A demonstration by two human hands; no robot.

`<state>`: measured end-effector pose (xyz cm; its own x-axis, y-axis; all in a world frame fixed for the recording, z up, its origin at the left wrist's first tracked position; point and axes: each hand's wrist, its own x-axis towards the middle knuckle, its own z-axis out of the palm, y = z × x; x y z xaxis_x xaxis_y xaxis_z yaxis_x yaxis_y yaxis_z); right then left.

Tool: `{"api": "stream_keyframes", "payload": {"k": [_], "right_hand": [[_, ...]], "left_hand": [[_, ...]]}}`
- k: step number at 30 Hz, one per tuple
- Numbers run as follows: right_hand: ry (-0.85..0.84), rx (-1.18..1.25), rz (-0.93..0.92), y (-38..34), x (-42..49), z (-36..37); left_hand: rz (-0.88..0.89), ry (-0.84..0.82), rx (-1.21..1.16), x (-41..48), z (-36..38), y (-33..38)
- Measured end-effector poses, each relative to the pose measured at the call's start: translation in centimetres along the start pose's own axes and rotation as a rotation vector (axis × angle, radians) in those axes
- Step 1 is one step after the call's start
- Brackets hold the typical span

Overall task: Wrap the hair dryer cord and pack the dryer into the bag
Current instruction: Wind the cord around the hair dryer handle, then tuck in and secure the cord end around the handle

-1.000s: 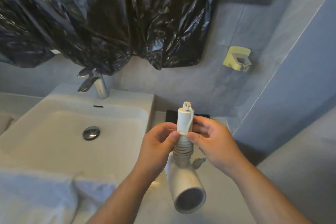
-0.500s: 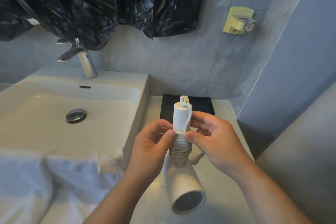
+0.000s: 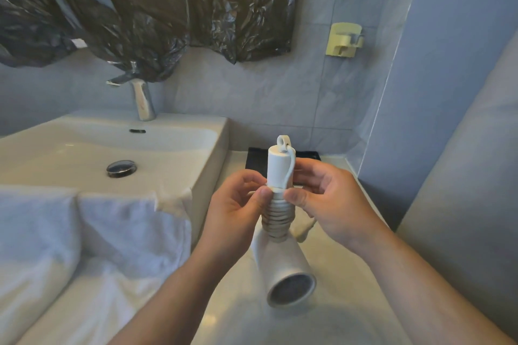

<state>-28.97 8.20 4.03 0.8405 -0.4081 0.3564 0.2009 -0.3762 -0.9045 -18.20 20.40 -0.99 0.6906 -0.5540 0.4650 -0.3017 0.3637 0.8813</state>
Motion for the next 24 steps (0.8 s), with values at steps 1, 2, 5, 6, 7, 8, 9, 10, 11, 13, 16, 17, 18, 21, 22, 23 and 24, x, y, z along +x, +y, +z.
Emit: {"api": "stream_keyframes", "payload": {"k": [1, 2, 5, 6, 7, 8, 9, 10, 11, 13, 16, 17, 18, 21, 22, 23, 24], "right_hand": [[0.003, -0.001, -0.005, 0.0, -0.5, 0.1], [0.006, -0.008, -0.007, 0.0, -1.0, 0.2], [0.020, -0.048, 0.003, 0.2, -2.4, 0.3], [0.020, -0.060, 0.012, 0.3, -2.8, 0.2], [0.018, -0.066, 0.022, 0.3, -3.1, 0.2], [0.016, -0.069, 0.032, 0.4, -3.3, 0.1], [0.014, -0.072, 0.042, 0.4, -3.5, 0.0], [0.013, -0.072, 0.050, 0.5, -3.7, -0.2], [0.012, -0.073, 0.058, 0.6, -3.8, -0.3], [0.005, -0.081, 0.067, 0.9, -4.0, -0.5], [-0.010, -0.129, 0.087, 1.2, -4.2, -0.9], [-0.015, -0.142, 0.091, 1.3, -4.3, -1.0], [-0.019, -0.157, 0.096, 1.3, -4.4, -1.1], [-0.006, -0.261, 0.102, 1.3, -4.8, -1.3], [0.011, -0.320, 0.104, 1.3, -4.9, -1.3], [0.029, -0.379, 0.107, 1.3, -5.0, -1.3], [0.040, -0.430, 0.108, 1.3, -5.0, -1.2]], "left_hand": [[0.003, -0.008, -0.005, -0.5, 0.0, 0.0], [0.004, -0.012, -0.006, -0.9, 0.0, 0.0], [0.000, -0.028, 0.006, -2.1, 0.2, -0.1], [-0.008, -0.033, 0.009, -2.5, 0.3, -0.2], [-0.016, -0.039, 0.008, -2.8, 0.4, -0.1], [-0.022, -0.049, 0.006, -3.0, 0.4, 0.0], [-0.027, -0.061, 0.005, -3.2, 0.5, 0.1], [-0.030, -0.074, 0.009, -3.3, 0.5, 0.1], [-0.032, -0.085, 0.010, -3.4, 0.6, 0.1], [-0.038, -0.094, 0.010, -3.6, 0.6, 0.1], [-0.046, -0.122, 0.023, -3.7, 0.6, 0.1], [-0.047, -0.133, 0.029, -3.8, 0.6, 0.0], [-0.050, -0.146, 0.031, -3.8, 0.6, -0.1], [-0.054, -0.183, 0.039, -4.0, 0.4, 0.0], [-0.050, -0.201, 0.042, -4.1, 0.4, 0.1], [-0.049, -0.218, 0.044, -4.2, 0.4, 0.3], [-0.052, -0.232, 0.042, -4.2, 0.4, 0.4]]}}
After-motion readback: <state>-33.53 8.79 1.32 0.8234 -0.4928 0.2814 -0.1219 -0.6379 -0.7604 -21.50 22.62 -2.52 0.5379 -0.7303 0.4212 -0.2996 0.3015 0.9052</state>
